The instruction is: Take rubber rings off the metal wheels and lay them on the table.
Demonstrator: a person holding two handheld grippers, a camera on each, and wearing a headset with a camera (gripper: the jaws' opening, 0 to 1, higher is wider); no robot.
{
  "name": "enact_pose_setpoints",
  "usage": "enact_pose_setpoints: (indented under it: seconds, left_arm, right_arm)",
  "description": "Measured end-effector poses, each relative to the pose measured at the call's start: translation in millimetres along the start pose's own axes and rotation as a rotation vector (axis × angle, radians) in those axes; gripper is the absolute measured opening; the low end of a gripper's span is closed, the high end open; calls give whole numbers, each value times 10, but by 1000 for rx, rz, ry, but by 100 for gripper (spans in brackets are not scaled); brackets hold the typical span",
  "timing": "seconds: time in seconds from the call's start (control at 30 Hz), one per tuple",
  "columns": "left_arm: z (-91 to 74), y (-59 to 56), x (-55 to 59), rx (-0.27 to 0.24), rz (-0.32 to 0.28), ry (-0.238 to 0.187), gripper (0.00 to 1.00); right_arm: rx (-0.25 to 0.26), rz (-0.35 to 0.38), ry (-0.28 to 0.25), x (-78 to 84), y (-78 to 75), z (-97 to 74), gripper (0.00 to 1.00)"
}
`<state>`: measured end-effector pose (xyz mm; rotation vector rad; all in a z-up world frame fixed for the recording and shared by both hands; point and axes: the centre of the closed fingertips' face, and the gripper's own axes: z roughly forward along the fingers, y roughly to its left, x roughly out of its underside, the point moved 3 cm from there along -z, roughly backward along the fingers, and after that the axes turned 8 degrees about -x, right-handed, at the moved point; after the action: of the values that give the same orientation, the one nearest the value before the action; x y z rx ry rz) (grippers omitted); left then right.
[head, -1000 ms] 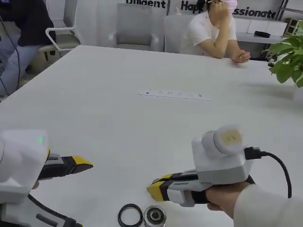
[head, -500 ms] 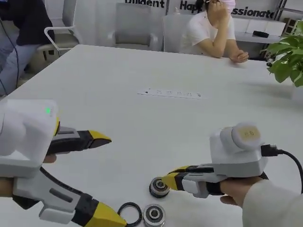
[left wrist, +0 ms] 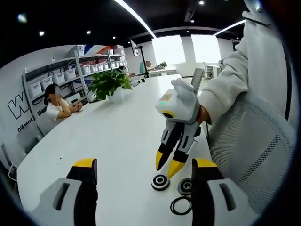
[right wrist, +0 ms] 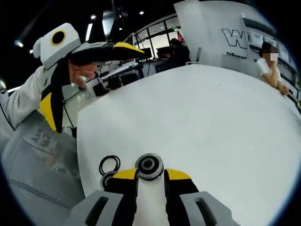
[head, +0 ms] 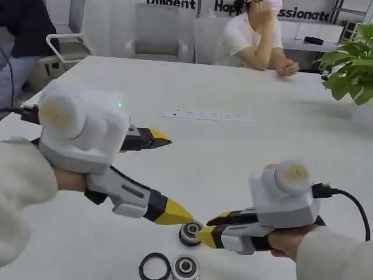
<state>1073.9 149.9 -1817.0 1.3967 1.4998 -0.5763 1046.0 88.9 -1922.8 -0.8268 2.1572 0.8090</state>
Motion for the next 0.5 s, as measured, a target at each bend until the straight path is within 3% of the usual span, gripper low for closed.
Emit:
enact_pose_setpoints:
  seconds: [0.13,0.27,0.4,0.5]
  left_arm:
    - [125,-59,85,2,0,-19,69]
    - [209,-171,276,17,-62,-24,60]
    - [266,-257,514,59,-162,34,51]
    - [315,-266,601,51,-140,49,46]
  right_arm:
    - [0,1,9,24,-8,6,20]
    - [-2,0,24,61,-14,23,21]
    - [-5,-7,39,88,-6,39,21]
    - [-7,-12,42,96,-2,43,22]
